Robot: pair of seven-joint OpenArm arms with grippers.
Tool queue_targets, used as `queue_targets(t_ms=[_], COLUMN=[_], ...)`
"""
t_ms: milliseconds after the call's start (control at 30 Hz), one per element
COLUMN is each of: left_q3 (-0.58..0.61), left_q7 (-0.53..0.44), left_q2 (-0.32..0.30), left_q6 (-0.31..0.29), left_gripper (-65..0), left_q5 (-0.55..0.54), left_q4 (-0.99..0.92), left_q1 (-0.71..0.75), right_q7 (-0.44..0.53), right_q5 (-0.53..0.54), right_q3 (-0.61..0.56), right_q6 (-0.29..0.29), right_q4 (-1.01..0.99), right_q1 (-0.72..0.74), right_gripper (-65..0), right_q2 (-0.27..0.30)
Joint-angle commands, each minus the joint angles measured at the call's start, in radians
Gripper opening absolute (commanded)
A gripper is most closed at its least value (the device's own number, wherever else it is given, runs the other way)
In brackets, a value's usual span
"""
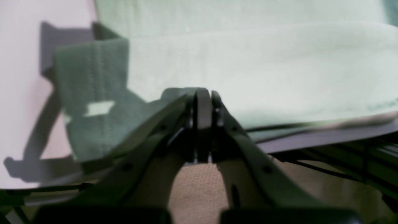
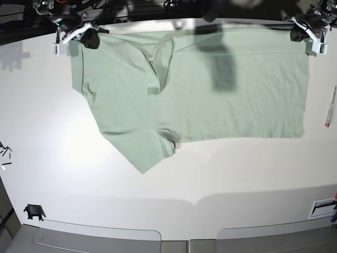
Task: Fold the T-shirt properly
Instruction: 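Reach right gripper down to the hem corner and grasp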
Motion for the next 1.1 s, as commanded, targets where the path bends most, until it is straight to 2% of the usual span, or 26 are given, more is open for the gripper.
queue_targets(t_ms=[0, 100, 200, 233, 333, 367, 400, 600, 733, 833, 1067], left_q3=[-0.008, -0.008, -0.008, -0.008, -0.008, -0.008, -0.008, -0.008, -0.008, -0.008, -0.008], left_q7=[-0.003, -0.004, -0.004, -0.004, -0.008, -0.009, -0.016, -0.045, -0.052, -0.052, -0.052], left_q2=[-0.016, -0.016, -0.016, -0.016, -0.016, -0.016, -0.016, -0.016, -0.016, -0.016, -0.016], left_q6=[0.003, 0.003, 0.003, 0.003, 0.003, 0.003, 0.003, 0.004, 0.004, 0.004, 0.004], left_gripper=[-60.5, -49.5, -47.0, -47.0, -47.0, -47.0, -47.0, -40.8, -40.8, -40.8, -40.8], left_q5=[-0.002, -0.002, -0.002, -0.002, -0.002, -0.002, -0.002, 0.006, 0.006, 0.006, 0.006], left_q4=[0.017, 0.04, 0.079, 0.096, 0.155, 0.174, 0.191, 0.23, 0.23, 0.23, 0.23], left_q1=[-0.003, -0.013, -0.024, -0.024, -0.024, -0.024, -0.024, -0.035, -0.041, -0.04, -0.04], right_q7=[0.021, 0.022, 0.024, 0.027, 0.081, 0.11, 0.142, 0.169, 0.169, 0.169, 0.173], right_q5=[0.015, 0.015, 0.015, 0.015, 0.014, 0.012, 0.0, -0.175, -0.203, -0.204, -0.204], right_q3=[0.019, 0.042, 0.049, 0.048, 0.048, 0.048, 0.048, 0.048, 0.048, 0.027, -0.152], right_q6=[-0.002, -0.002, 0.004, 0.006, 0.006, 0.005, 0.005, -0.013, -0.026, -0.026, -0.026], right_q4=[0.039, 0.119, 0.21, 0.241, 0.325, 0.343, 0.352, 0.339, 0.246, 0.113, -0.365], right_q1=[-0.005, -0.002, 0.006, 0.01, 0.031, 0.046, 0.068, 0.286, 0.424, 0.512, 0.726], right_gripper=[-65.0, -65.0, -65.0, -60.2, -39.9, -36.1, -34.9, -34.9, -34.9, -34.9, -34.9], right_q2=[0.015, 0.015, 0.015, 0.015, 0.014, 0.014, 0.013, 0.012, 0.013, 0.027, 0.14])
